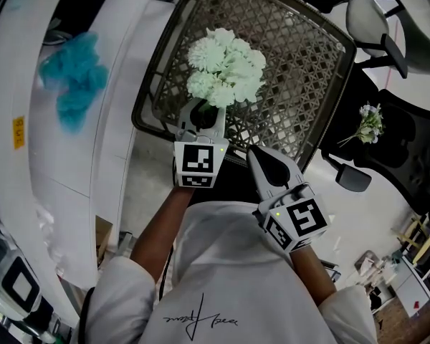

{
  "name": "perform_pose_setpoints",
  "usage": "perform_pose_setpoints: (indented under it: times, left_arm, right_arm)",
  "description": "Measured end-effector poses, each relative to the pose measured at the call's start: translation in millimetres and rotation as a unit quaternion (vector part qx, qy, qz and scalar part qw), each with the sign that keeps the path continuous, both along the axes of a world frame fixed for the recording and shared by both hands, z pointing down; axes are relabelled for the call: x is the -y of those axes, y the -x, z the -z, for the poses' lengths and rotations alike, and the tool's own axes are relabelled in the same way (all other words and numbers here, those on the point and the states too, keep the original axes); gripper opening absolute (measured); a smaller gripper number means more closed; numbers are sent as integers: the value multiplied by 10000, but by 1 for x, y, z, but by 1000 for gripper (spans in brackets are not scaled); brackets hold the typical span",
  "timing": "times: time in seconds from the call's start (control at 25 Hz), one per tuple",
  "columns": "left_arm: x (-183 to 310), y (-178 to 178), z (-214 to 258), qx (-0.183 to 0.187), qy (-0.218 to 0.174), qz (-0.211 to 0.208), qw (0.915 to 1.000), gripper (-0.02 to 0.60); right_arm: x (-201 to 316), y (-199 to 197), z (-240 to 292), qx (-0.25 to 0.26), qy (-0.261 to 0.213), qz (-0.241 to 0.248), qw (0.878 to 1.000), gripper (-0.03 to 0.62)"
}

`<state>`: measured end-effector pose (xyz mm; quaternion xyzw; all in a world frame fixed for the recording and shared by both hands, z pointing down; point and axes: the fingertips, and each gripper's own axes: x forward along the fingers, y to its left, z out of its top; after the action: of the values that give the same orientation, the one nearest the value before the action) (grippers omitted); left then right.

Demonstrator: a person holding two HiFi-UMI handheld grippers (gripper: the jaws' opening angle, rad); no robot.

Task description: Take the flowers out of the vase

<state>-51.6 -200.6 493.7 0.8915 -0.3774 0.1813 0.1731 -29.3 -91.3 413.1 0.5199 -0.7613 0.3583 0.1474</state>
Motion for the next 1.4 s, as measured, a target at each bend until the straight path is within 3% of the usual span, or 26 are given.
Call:
perform_pose_setpoints:
  times: [0.48,1.4]
  left_arm:
    - [1,8,19,-113,-194,150,9996,20]
    - [-3,-2,61,-380,-493,301,9976,6]
  right_arm:
    - [-5,4,6,-6,-98,42,9999,8]
    - [-16,-9,22,31,-370,-14,9993,8]
